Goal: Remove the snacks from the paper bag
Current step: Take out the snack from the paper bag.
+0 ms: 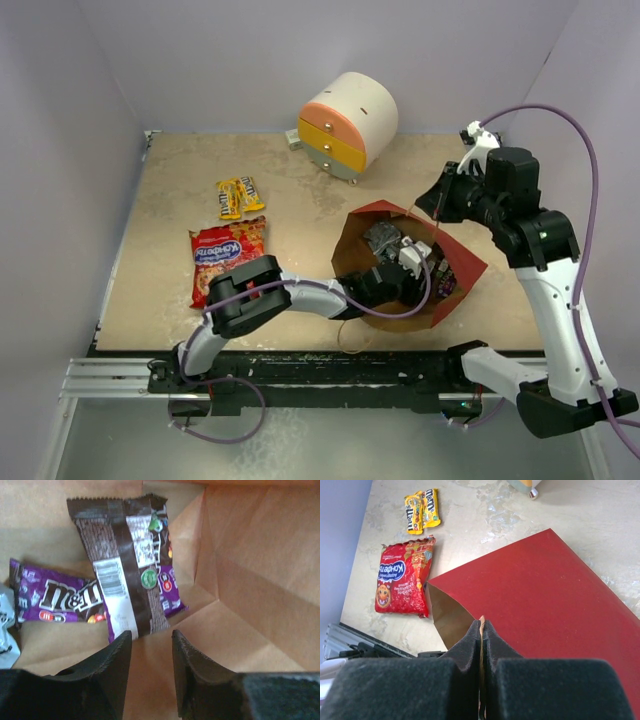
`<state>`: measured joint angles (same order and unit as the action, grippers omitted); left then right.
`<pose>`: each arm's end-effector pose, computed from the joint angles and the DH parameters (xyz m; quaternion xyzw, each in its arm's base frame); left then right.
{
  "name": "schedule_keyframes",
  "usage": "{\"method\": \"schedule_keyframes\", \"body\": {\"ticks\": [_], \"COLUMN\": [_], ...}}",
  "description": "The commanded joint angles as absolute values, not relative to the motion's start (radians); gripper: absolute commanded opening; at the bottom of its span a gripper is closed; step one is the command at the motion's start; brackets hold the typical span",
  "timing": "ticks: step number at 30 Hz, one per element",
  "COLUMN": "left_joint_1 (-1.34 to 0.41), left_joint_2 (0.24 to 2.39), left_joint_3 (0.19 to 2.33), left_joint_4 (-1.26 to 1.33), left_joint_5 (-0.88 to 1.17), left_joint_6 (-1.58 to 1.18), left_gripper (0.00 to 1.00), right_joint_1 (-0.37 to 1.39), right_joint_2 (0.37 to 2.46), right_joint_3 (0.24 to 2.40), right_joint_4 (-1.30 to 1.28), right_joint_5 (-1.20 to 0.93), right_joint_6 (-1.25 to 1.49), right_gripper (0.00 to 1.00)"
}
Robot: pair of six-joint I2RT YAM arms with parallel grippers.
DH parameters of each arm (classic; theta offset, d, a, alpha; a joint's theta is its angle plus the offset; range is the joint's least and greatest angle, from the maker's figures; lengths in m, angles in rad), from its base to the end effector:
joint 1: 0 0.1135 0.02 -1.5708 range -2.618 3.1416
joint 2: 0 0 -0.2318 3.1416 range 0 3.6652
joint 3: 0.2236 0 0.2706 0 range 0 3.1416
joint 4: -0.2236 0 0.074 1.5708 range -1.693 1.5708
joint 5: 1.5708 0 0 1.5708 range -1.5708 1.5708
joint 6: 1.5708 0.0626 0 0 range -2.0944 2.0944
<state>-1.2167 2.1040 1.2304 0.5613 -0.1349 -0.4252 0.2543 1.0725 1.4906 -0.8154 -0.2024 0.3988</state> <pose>0.1753 -0.4498 0.1076 0.2744 0.7596 -0.3926 0.4401 0.2395 0.0753 0.4267 0.0040 0.8304 0.2564 0.4947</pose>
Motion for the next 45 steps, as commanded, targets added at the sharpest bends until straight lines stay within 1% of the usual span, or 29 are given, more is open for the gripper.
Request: {"method": "schedule_keyframes", "body": {"ticks": [1,7,9,12,16,19,23,30,34,37,41,45], "left_joint_1": [-1.213,-1.208,-1.198,-1.191,-1.186,-1.186,-1.186,-1.186,-1.186,-1.186,-1.187,-1.187], "left_joint_2": [2.151,2.206,2.225,2.262,2.306,2.325,2.316,2.206,2.119,2.051,1.944,1.791], "left_joint_3": [1.334,1.414,1.437,1.483,1.537,1.562,1.574,1.507,1.446,1.403,1.346,1.29], "left_joint_4": [0.622,0.587,0.593,0.583,0.568,0.555,0.532,0.486,0.465,0.425,0.315,0.124], "left_joint_5": [-0.183,-0.287,-0.266,-0.252,-0.24,-0.245,-0.257,-0.281,-0.268,-0.226,-0.138,-0.055], "left_joint_6": [-0.376,-0.3,-0.296,-0.297,-0.305,-0.302,-0.277,-0.316,-0.343,-0.373,-0.418,-0.435], "left_gripper": [0.43,0.44,0.48,0.57,0.58,0.53,0.41,0.22,0.17,0.16,0.15,0.15], "right_joint_1": [0.253,0.253,0.253,0.253,0.253,0.253,0.253,0.253,0.253,0.253,0.253,0.253], "right_joint_2": [1.069,1.069,1.069,1.07,1.068,1.069,1.075,1.075,1.074,1.075,1.069,1.051], "right_joint_3": [1.542,1.555,1.557,1.561,1.563,1.57,1.581,1.562,1.546,1.541,1.525,1.488], "right_joint_4": [-0.836,-0.84,-0.841,-0.846,-0.862,-0.874,-0.877,-0.843,-0.827,-0.815,-0.798,-0.747], "right_joint_5": [-0.211,-0.218,-0.219,-0.218,-0.214,-0.21,-0.204,-0.206,-0.201,-0.203,-0.218,-0.235], "right_joint_6": [0.379,0.379,0.379,0.381,0.382,0.381,0.379,0.38,0.378,0.374,0.371,0.373], "right_gripper": [0.0,0.0,0.0,0.0,0.0,0.0,0.0,0.0,0.0,0.0,0.0,0.0]}}
